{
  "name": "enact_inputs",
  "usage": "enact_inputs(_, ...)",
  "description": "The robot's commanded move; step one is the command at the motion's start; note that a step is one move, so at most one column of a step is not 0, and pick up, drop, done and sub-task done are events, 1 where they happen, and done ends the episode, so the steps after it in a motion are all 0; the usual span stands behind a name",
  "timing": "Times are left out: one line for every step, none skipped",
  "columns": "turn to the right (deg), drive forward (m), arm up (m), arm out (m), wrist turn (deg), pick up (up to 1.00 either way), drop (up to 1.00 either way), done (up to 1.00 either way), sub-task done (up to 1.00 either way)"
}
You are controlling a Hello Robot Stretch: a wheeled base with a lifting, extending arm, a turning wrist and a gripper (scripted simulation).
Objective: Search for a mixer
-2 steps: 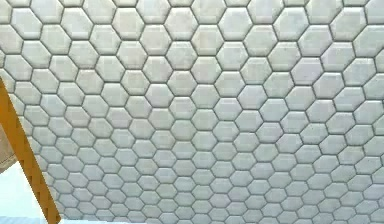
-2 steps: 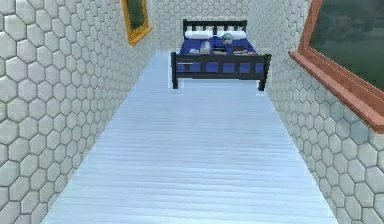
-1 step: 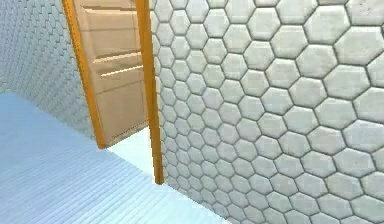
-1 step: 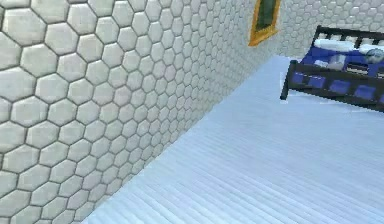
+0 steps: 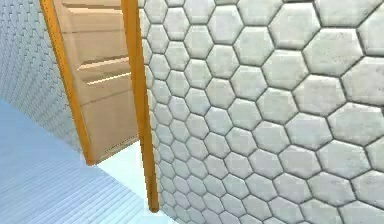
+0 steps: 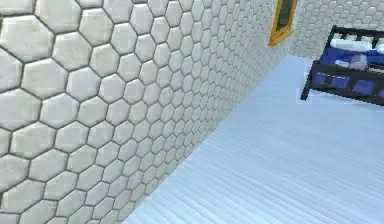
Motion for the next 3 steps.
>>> enact_inputs(-45.0,0.0,0.0,0.0,0.0,0.0,0.0,0.0,0.0)
enact_inputs(0.0,0.85,0.0,0.0,0.0,0.0,0.0,0.0,0.0)
enact_inputs(30.0,0.0,0.0,0.0,0.0,0.0,0.0,0.0,0.0)
